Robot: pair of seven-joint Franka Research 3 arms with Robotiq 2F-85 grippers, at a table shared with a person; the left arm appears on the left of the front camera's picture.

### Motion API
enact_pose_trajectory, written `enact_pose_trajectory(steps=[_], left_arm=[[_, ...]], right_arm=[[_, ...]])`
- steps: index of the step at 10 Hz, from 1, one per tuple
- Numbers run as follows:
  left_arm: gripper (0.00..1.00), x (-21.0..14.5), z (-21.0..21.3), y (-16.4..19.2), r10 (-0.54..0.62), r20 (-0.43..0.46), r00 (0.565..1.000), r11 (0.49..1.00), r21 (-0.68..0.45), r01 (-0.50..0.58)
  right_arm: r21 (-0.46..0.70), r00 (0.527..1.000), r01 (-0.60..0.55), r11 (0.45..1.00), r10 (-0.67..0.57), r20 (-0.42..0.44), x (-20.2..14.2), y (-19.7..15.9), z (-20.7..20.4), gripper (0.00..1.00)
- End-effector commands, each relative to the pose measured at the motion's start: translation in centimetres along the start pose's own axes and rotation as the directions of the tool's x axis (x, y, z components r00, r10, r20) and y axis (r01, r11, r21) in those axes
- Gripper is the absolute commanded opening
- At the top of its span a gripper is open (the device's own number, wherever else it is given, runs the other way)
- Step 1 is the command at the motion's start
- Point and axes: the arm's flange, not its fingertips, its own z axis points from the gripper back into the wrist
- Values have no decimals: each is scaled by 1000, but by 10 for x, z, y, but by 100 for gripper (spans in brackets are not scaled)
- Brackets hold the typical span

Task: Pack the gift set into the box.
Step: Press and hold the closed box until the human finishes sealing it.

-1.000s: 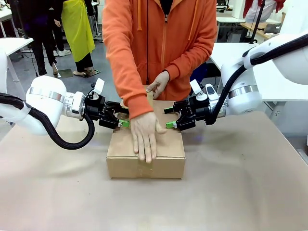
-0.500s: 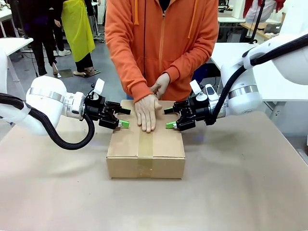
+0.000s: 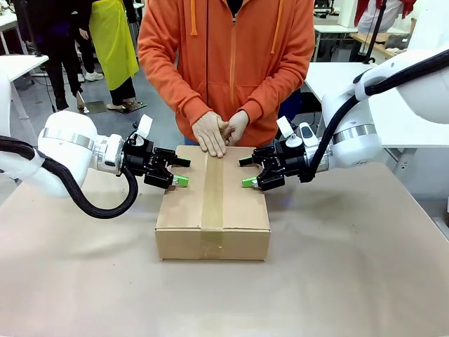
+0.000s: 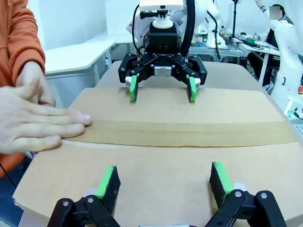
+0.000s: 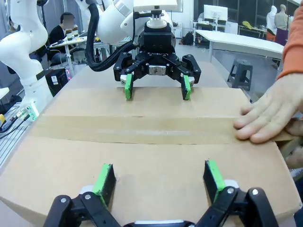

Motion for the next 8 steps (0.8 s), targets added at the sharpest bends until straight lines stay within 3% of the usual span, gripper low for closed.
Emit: enact_pose_trajectory(steps=[1, 8], left_arm=[[100, -1, -1, -2, 0, -1, 1000, 1000, -9, 0], [100, -1, -1, -2, 0, -1, 1000, 1000, -9, 0]], right_arm=[[-1, 1000, -6, 1000, 6, 2, -1, 0, 0, 100], [-1, 1000, -6, 1000, 6, 2, -1, 0, 0, 100]])
